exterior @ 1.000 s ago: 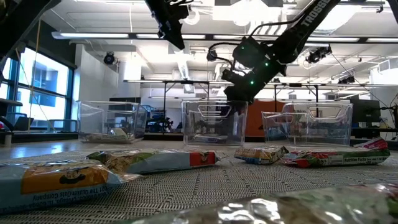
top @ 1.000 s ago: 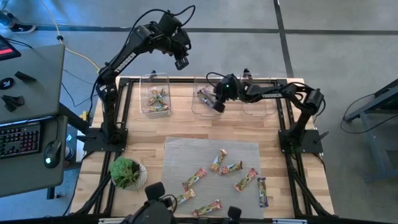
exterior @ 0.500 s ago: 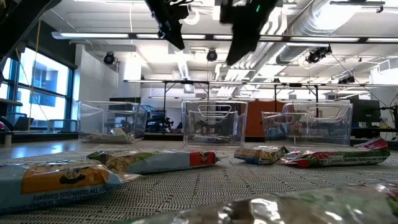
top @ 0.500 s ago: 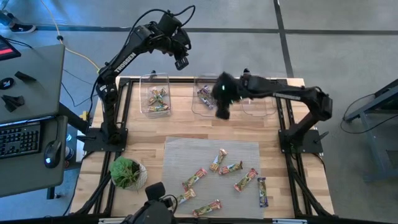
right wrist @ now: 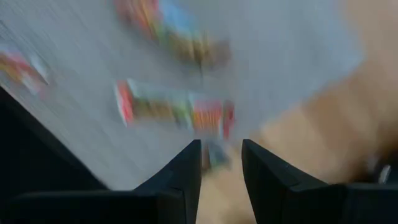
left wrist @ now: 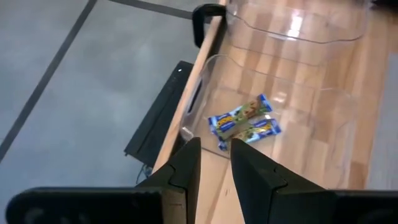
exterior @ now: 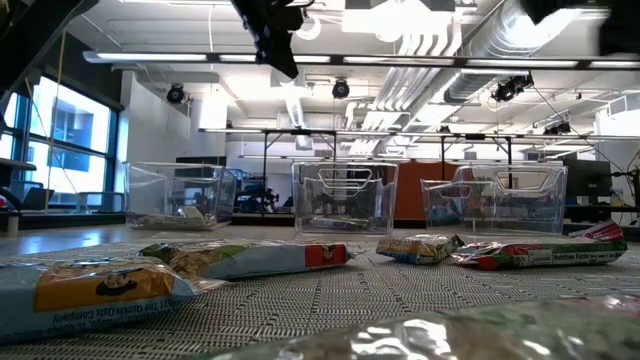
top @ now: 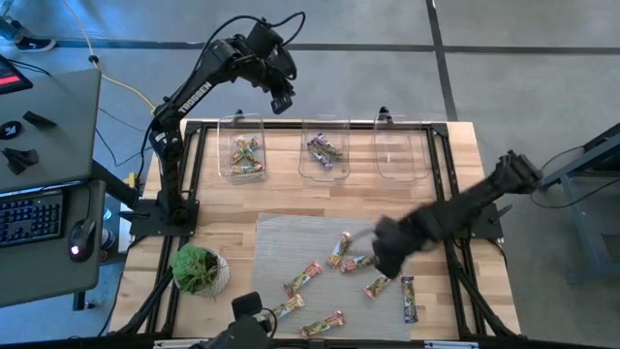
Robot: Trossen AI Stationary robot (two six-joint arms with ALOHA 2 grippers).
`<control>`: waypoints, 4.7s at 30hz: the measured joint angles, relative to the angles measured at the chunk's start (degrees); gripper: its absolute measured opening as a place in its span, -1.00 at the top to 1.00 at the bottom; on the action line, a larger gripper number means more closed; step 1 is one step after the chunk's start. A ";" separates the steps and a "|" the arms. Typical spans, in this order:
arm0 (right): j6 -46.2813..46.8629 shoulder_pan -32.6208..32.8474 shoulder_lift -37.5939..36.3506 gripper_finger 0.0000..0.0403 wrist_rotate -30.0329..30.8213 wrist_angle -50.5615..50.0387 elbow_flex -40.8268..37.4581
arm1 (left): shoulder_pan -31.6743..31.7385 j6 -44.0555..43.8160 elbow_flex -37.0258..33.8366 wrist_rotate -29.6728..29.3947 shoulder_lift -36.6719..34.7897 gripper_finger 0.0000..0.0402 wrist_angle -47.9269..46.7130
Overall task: Pick and place Granola Bars by type
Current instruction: Put the blue granola bar into the middle transparent bin
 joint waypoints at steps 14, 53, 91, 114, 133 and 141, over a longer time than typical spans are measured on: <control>6.27 15.59 -1.19 0.51 -9.17 23.74 -22.99 | -0.01 -4.19 0.00 0.18 0.00 0.59 -0.03; -18.70 15.30 -1.34 0.56 -6.74 49.65 -35.81 | 0.00 -6.96 0.02 -0.46 0.00 0.59 0.17; -57.32 -12.20 -1.20 1.00 9.14 26.48 -2.61 | -0.02 -5.36 0.02 -0.37 0.00 0.59 0.37; -10.65 2.48 -1.09 0.41 7.01 28.62 -9.41 | -0.02 -6.87 0.02 0.02 0.00 0.59 -0.95; 31.37 17.93 -1.07 0.40 5.44 57.40 -28.99 | -0.02 -7.37 0.02 0.07 0.00 0.59 -0.90; 31.91 18.51 -1.07 0.40 6.83 51.62 -29.01 | -0.02 -8.05 0.02 0.08 0.00 0.59 -0.88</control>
